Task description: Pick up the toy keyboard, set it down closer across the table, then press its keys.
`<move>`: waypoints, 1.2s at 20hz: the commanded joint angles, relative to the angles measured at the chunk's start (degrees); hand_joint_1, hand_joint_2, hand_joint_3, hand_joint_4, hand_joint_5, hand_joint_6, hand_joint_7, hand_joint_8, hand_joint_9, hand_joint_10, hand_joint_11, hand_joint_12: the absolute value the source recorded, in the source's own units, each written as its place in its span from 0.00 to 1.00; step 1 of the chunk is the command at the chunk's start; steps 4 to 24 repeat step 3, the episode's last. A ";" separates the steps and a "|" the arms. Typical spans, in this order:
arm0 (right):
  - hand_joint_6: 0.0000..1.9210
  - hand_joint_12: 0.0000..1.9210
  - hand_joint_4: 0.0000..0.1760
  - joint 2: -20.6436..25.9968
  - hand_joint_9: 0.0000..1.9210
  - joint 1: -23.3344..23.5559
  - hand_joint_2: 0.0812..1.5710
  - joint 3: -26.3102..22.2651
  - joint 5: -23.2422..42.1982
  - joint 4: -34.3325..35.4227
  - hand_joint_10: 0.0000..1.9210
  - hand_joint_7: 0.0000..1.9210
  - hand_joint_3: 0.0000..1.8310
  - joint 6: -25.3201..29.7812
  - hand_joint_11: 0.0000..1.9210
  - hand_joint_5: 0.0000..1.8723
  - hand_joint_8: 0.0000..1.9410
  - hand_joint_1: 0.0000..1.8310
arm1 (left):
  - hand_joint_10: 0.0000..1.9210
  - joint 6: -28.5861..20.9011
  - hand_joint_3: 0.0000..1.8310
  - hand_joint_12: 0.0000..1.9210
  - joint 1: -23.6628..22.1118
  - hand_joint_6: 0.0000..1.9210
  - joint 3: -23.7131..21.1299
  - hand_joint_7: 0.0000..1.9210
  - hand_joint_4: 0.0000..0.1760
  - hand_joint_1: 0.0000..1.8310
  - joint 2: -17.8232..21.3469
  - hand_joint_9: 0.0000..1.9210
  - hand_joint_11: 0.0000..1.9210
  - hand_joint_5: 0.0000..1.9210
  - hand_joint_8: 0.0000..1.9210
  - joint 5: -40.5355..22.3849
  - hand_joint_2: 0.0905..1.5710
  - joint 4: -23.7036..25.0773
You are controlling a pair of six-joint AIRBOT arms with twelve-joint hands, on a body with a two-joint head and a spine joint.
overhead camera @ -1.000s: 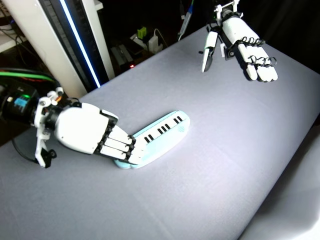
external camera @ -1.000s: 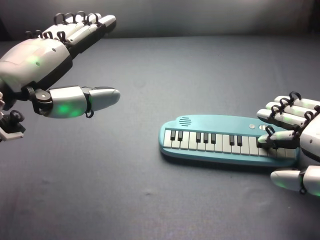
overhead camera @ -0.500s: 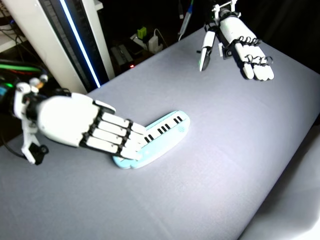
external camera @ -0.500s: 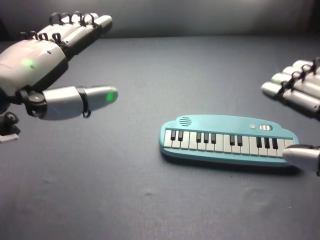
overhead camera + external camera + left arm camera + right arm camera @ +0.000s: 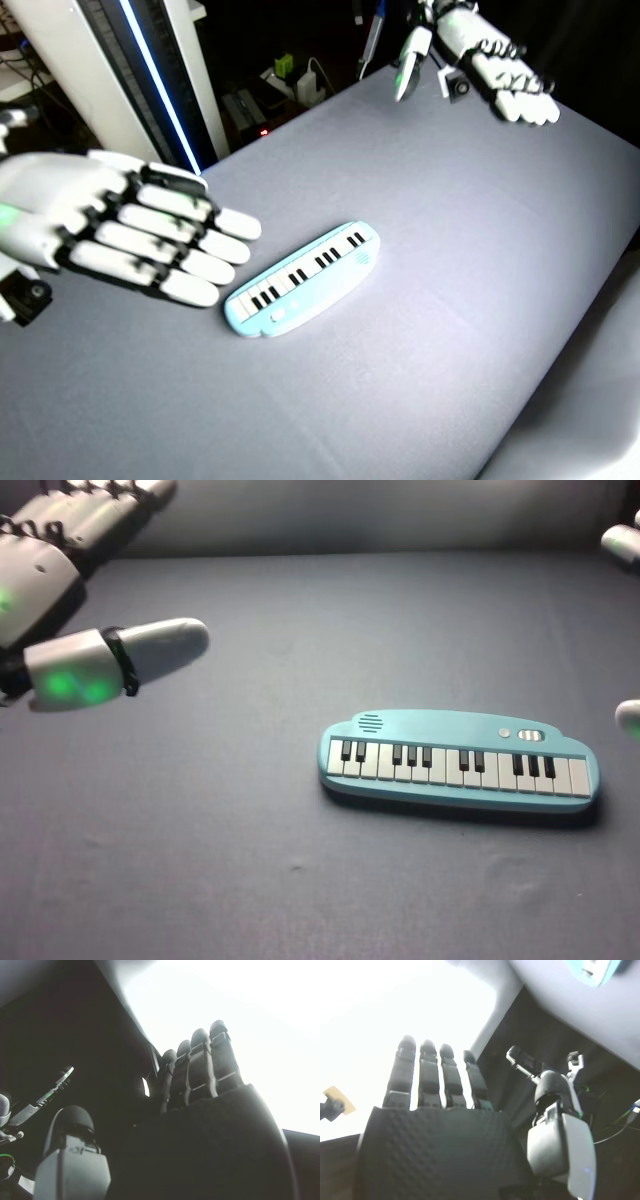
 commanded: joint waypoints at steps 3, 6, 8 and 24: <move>0.00 0.00 0.00 1.48 0.00 -0.30 0.76 -0.87 11.16 0.31 0.00 0.00 0.01 0.06 0.00 0.00 0.00 0.00 | 0.00 0.23 0.00 0.00 1.02 0.00 -1.34 0.00 0.17 0.00 1.57 0.00 0.00 0.00 0.00 -12.31 0.69 -0.78; 0.00 0.00 0.00 1.48 0.00 -0.30 0.76 -0.87 11.16 0.31 0.00 0.00 0.01 0.06 0.00 0.00 0.00 0.00 | 0.00 0.23 0.00 0.00 1.02 0.00 -1.34 0.00 0.17 0.00 1.57 0.00 0.00 0.00 0.00 -12.31 0.69 -0.78; 0.00 0.00 0.00 1.48 0.00 -0.30 0.76 -0.87 11.16 0.31 0.00 0.00 0.01 0.06 0.00 0.00 0.00 0.00 | 0.00 0.23 0.00 0.00 1.02 0.00 -1.34 0.00 0.17 0.00 1.57 0.00 0.00 0.00 0.00 -12.31 0.69 -0.78; 0.00 0.00 0.00 1.48 0.00 -0.30 0.76 -0.87 11.16 0.31 0.00 0.00 0.01 0.06 0.00 0.00 0.00 0.00 | 0.00 0.23 0.00 0.00 1.02 0.00 -1.34 0.00 0.17 0.00 1.57 0.00 0.00 0.00 0.00 -12.31 0.69 -0.78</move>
